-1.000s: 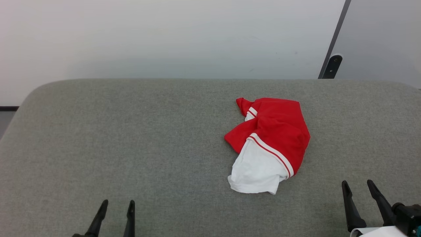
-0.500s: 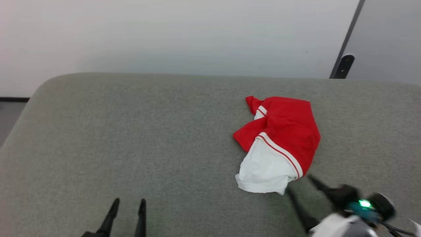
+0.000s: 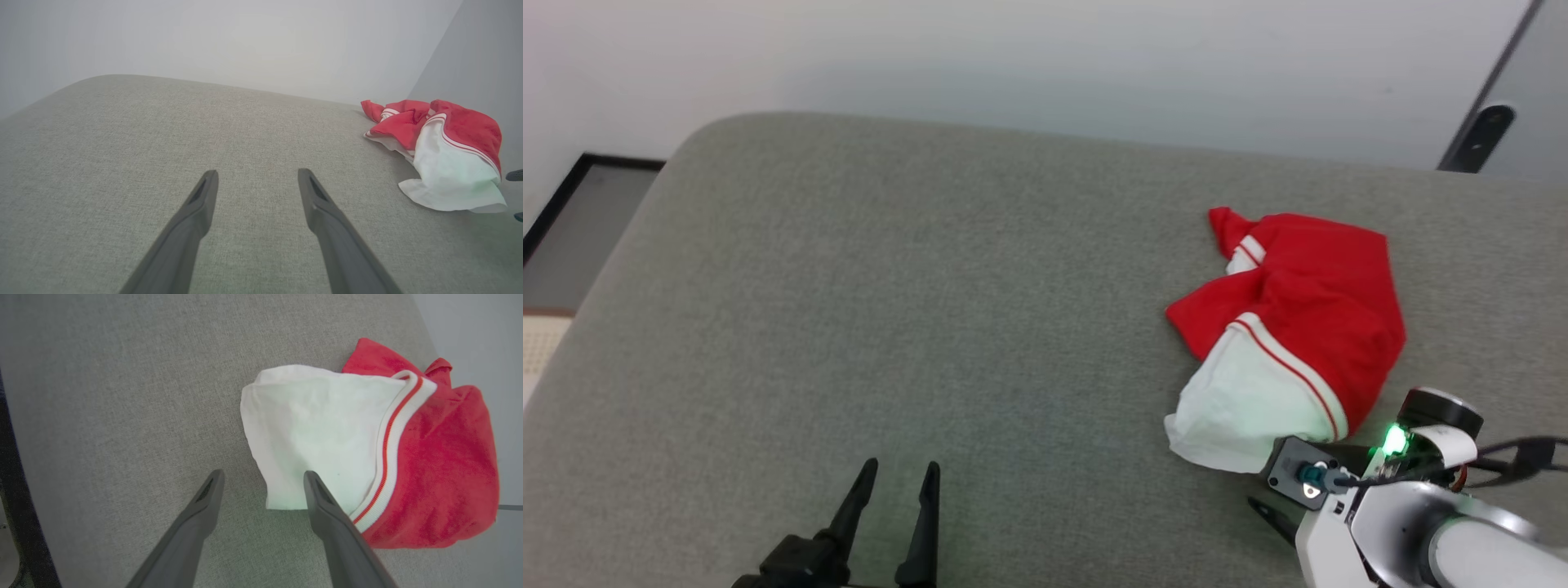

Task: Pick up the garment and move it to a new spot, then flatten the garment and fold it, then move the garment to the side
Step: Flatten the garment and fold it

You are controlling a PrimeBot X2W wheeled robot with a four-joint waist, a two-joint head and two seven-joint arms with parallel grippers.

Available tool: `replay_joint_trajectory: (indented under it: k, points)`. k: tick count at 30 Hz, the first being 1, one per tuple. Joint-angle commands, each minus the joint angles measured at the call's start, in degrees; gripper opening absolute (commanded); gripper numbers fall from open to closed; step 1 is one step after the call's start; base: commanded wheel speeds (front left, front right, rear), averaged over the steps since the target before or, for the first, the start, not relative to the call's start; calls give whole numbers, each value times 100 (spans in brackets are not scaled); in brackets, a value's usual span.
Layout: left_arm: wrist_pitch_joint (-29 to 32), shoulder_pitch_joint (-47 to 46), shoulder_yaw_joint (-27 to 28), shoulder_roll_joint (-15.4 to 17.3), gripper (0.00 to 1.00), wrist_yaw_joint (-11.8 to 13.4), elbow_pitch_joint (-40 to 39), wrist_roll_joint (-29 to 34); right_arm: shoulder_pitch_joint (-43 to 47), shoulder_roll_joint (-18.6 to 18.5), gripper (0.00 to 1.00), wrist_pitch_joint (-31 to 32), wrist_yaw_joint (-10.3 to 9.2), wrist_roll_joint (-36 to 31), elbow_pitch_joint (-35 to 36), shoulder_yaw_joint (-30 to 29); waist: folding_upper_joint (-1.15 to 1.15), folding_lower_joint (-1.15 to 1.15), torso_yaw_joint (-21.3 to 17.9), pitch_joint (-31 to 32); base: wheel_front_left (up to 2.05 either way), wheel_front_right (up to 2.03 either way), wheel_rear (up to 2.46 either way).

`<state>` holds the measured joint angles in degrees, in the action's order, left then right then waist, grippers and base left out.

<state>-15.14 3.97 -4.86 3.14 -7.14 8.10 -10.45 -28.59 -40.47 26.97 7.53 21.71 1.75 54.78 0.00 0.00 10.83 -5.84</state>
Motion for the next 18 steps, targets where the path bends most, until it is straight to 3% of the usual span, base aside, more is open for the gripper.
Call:
replay_joint_trajectory:
  k: [1, 11, 12, 14, 18]
  points:
    - [0, -84, -18, -16, 100, -34, 29, -42, -188, -62, 100, 43, -8, 101, -38, 189, 0, 0, 220, -212, 0, 0, 0]
    - [0, -364, -205, -25, 100, -33, 99, -413, -1011, -236, 100, -50, -8, 261, -607, 1218, 0, 0, 481, -556, 0, 0, 0]
    - [0, -389, -206, -26, 100, -33, 101, -466, -1072, -235, 50, -81, -8, 279, -659, 1288, 0, 0, 490, -583, 0, 0, 0]
    - [0, -416, -219, -27, 100, -33, 97, -540, -1208, -248, 2, -134, -8, 284, -737, 1388, 0, 0, 508, -639, 0, 0, 0]
    - [0, -454, -222, -26, 100, -33, 107, -650, -1375, -299, 0, -166, -9, 249, -856, 1584, 0, 0, 503, -684, 0, 0, 0]
